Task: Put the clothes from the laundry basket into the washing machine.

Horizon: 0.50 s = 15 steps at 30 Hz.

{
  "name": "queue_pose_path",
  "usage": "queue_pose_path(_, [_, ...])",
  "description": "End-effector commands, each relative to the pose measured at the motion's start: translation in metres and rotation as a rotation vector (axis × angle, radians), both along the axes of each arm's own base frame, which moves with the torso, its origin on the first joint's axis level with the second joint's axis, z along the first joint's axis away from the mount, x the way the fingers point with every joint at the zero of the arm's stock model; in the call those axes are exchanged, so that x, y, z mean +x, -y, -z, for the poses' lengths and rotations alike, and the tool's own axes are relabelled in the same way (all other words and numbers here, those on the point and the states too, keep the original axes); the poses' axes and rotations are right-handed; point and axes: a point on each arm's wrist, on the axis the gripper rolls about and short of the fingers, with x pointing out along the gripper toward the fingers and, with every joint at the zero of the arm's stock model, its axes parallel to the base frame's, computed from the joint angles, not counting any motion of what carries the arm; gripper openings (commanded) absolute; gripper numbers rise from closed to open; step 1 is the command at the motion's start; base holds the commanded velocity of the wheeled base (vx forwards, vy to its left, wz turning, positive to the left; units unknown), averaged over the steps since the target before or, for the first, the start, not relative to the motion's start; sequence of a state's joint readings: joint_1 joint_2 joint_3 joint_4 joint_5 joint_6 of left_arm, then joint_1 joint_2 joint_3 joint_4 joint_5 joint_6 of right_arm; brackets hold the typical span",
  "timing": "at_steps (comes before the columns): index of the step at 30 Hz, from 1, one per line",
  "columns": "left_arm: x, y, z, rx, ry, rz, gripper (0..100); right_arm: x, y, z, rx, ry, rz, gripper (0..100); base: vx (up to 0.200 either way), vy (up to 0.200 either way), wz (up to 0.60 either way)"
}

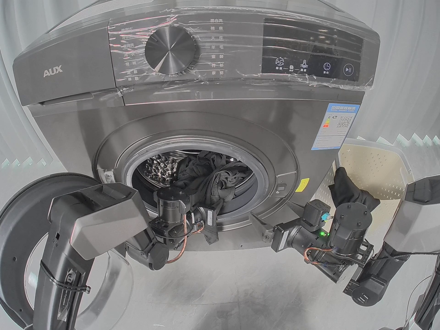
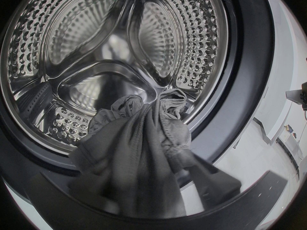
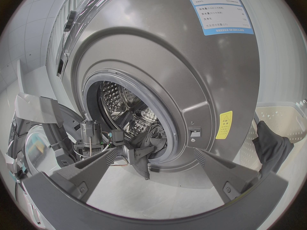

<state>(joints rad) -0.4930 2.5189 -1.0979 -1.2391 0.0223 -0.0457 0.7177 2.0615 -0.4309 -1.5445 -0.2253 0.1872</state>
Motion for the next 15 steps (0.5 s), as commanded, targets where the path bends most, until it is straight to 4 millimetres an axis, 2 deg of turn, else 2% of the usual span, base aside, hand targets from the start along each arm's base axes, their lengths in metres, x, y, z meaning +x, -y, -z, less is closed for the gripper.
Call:
queue_pose_path(1, [0.003,0.002,0.000,-0.010,0.005,-0.002,0,0.000,0.000,0.000,0.001,0.000,0.000,100,0.000,0.000,0.00])
queue_pose_path(8, [0.034,-0.011,-0.027,-0.068,0.119,-0.097,0,0.000,0.000,0.000,0.000,0.000,0.000,100,0.000,0.000,0.00])
queue_pose_path(10, [0.050,-0.020,-0.044,-0.099,0.192,-0.160,0,0.000,0.000,0.000,0.001,0.000,0.000,100,0.000,0.000,0.00])
queue_pose_path(15, [0.066,-0.027,-0.064,-0.141,0.275,-0.214,0,0.000,0.000,0.000,0.002,0.001,0.000,100,0.000,0.000,0.00])
